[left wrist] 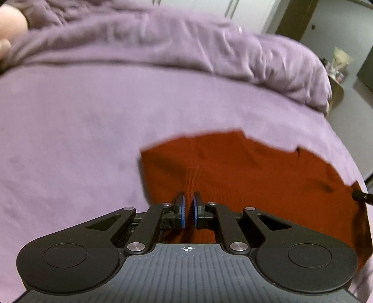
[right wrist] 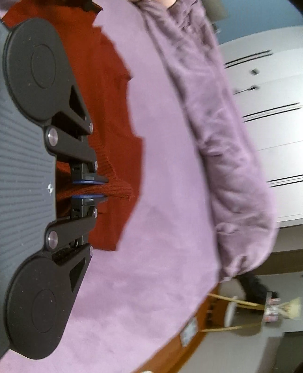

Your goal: Fold small clothes

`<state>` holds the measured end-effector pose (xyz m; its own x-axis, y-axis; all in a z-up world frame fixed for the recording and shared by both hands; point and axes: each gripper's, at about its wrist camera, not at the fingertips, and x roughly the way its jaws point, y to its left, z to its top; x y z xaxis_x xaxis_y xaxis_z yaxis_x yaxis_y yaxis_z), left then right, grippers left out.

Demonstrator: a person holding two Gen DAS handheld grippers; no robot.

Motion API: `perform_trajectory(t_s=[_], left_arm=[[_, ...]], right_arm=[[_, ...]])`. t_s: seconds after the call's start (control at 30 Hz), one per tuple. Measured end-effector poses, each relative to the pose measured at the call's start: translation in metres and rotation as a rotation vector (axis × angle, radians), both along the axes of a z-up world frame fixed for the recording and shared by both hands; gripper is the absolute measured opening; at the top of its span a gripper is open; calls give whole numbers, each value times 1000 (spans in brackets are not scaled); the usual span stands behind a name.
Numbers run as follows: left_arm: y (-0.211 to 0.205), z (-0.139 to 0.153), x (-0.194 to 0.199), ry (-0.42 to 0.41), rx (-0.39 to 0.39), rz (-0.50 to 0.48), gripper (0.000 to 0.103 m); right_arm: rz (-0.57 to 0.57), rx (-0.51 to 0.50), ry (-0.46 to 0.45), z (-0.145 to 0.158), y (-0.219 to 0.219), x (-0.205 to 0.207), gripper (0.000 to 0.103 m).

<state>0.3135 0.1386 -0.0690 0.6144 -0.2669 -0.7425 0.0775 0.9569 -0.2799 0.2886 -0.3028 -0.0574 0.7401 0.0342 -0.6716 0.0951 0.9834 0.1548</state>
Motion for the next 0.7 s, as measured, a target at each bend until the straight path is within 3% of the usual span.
perform_trajectory(t_s=[0.07,0.13,0.27,0.43,0.53,0.6,0.63,0.7], left_arm=[[0,-10,-2,19,3,-12,16],[3,-15,-9,10,-46,-28,20],[9,-16,-16,2,-135,-46,41],[1,-10,-20,-2,-125,-92,54],[-6,-12,-18,0,-73,-94,47],[-8,-14,-18,6,-26,-83,31],[-8,-15,-17,10,-4,-71,12],[-6,-13,-18,3,10,-53,9]], right_arm=[[6,-14,39,-14,1,6,8],[15,-10,48,-19,1,4,11],[19,40,73,-25,-7,0,17],[45,17,98,-24,-4,3,17],[64,-22,102,-25,2,2,16],[69,-31,94,-23,5,-1,10],[82,-33,87,-22,7,-3,9],[90,-59,62,-19,12,-9,8]])
